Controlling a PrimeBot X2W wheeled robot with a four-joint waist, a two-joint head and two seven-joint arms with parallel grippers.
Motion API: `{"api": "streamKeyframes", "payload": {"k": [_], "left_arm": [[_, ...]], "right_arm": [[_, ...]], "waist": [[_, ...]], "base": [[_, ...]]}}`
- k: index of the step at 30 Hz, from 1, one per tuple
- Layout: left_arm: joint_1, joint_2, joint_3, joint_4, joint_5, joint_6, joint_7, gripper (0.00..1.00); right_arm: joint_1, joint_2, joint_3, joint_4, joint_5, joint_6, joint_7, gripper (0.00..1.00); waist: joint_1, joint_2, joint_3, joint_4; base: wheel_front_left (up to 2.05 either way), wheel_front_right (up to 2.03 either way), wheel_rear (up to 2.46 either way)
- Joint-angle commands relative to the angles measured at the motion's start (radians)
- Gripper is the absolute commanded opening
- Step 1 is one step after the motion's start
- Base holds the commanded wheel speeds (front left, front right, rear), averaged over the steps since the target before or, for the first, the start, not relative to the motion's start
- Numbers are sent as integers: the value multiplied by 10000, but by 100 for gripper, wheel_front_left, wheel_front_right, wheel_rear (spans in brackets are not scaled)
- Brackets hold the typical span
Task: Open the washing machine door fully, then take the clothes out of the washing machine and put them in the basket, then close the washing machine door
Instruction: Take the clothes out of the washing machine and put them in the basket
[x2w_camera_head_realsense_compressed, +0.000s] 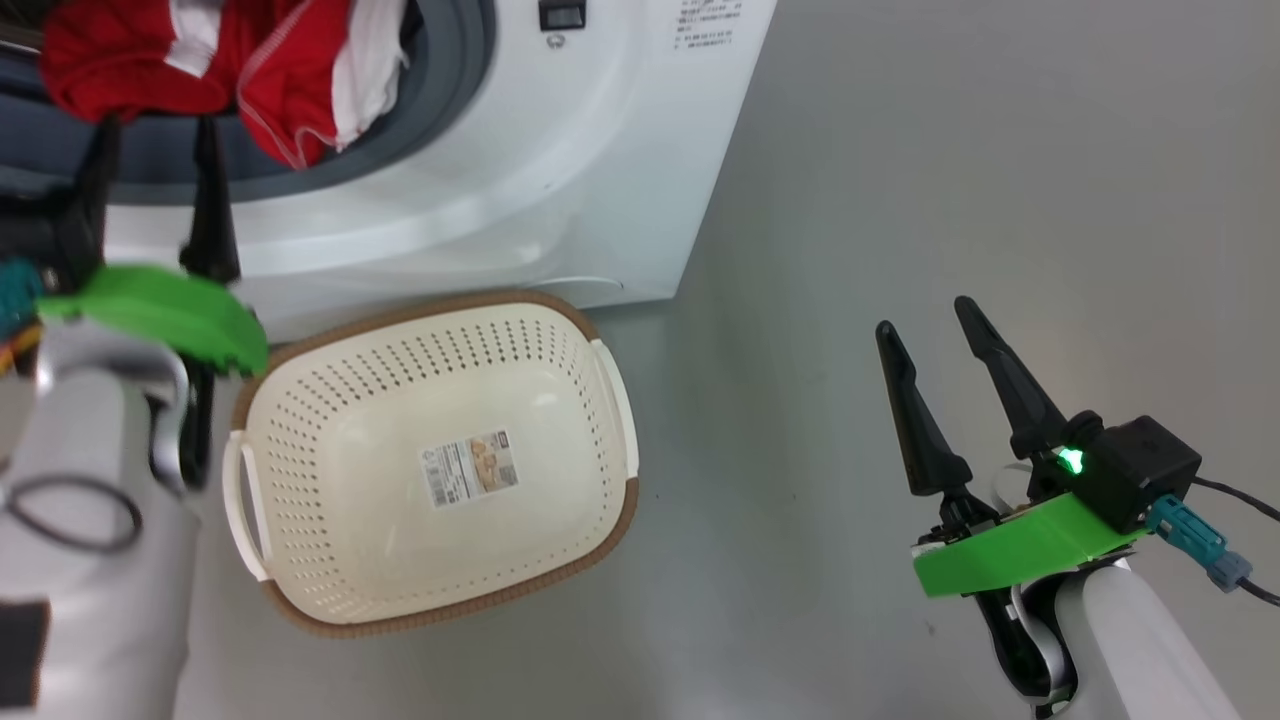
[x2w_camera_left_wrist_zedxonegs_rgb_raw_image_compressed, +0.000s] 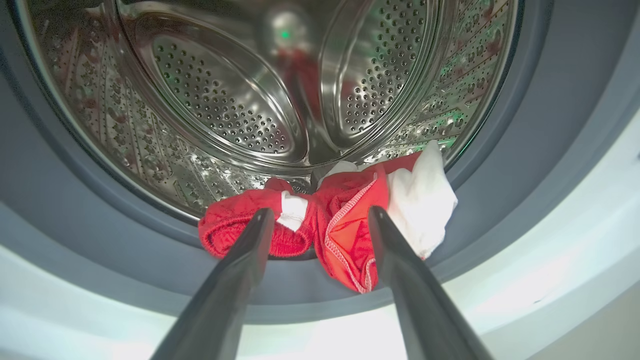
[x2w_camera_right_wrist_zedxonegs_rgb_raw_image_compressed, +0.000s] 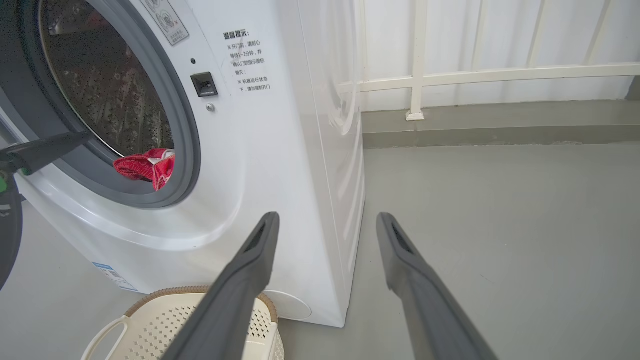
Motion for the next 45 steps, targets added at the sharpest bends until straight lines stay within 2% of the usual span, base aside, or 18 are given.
{"api": "streamKeyframes", "payload": {"k": [1,9,15,33,45], "left_arm": [[537,408,322,-613,43,-7,-79,100],[3273,172,855,-3630,167,-231,-80,100],[4852,-154,1330,-5020,247,-327,-81,100],[7509,-1038,1864,-6438,851,-677,-81,100],[8314,-1311,1962,-6298,870,-775,-82,100]], "right_arm": [[280,-16,115,-197,-61,63,-65,100],[549,-65,-31,-265,-100,63,-65,100],[754,-58,-336,-342,-172,63,-65,100],[1774,-24,-819,-480,-454,63,-65,100],[2301,-17,-1003,-577,-506,63,-65,100]], "waist": [[0,0,-297,106],[0,0,-878,127],[0,0,-1284,212],[0,0,-3013,259],[0,0,-3564,381]], "base": [[0,0,0],[0,0,0],[0,0,0],[0,0,0],[0,0,0]]}}
